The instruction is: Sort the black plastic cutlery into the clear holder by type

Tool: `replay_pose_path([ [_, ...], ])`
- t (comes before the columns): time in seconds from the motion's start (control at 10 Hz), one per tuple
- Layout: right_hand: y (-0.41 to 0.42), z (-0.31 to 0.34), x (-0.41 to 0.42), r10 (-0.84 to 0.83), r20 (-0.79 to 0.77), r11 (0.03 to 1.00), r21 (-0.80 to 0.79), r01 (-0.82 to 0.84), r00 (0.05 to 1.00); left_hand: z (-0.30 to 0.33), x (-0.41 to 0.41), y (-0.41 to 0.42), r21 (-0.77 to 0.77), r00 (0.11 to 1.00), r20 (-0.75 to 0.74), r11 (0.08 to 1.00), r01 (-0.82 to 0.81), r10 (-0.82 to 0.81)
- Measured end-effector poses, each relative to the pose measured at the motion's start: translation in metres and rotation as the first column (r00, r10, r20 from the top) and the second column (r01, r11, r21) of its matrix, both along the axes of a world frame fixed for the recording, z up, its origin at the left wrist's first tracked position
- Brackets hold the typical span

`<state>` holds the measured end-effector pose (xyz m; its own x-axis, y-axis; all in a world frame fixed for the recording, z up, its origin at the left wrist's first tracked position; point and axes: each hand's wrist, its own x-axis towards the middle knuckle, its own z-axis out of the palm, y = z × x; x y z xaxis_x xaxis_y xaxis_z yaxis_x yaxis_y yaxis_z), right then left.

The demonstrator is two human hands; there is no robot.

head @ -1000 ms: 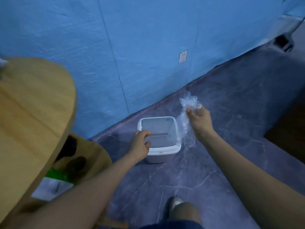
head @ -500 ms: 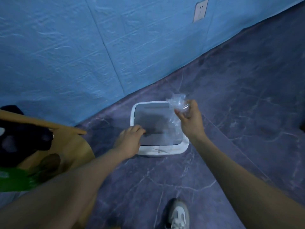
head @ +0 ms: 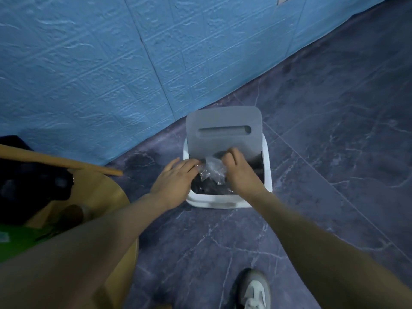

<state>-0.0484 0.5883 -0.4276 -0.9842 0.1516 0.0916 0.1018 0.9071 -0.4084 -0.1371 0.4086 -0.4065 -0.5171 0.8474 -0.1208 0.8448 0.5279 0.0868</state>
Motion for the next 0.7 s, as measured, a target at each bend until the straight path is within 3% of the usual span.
replay_pose_path([
  [0.1, 0.002, -0.011, 0.003, 0.089, -0.015, 0.963, 0.258, -0.082, 0.996, 0.001, -0.002, 0.002, -0.014, 1.0, 0.008, 1.0, -0.007, 0.007],
  [0.2, 0.001, -0.007, 0.004, 0.113, 0.146, 0.919, 0.361, -0.16, 0.983, 0.001, -0.002, 0.003, -0.026, 1.0, 0.016, 1.0, -0.005, 0.005],
  [0.3, -0.001, 0.001, 0.002, 0.063, 0.22, 0.92, 0.365, -0.142, 0.973, 0.004, -0.002, 0.002, -0.028, 1.0, 0.019, 1.0, 0.006, -0.006],
  [0.4, -0.001, 0.006, 0.003, -0.081, 0.342, 0.978, 0.206, 0.01, 0.936, 0.005, -0.001, 0.003, -0.03, 1.0, 0.025, 1.0, 0.009, -0.009],
  [0.5, 0.001, 0.01, 0.011, -0.09, 0.376, 0.995, -0.004, 0.098, 0.922, 0.008, 0.0, 0.004, -0.062, 0.999, 0.046, 0.998, -0.004, 0.007],
  [0.7, -0.002, 0.007, 0.031, 0.014, 0.271, 0.998, -0.067, 0.004, 0.962, 0.01, 0.003, 0.004, -0.106, 1.0, 0.027, 0.994, 0.003, 0.0],
])
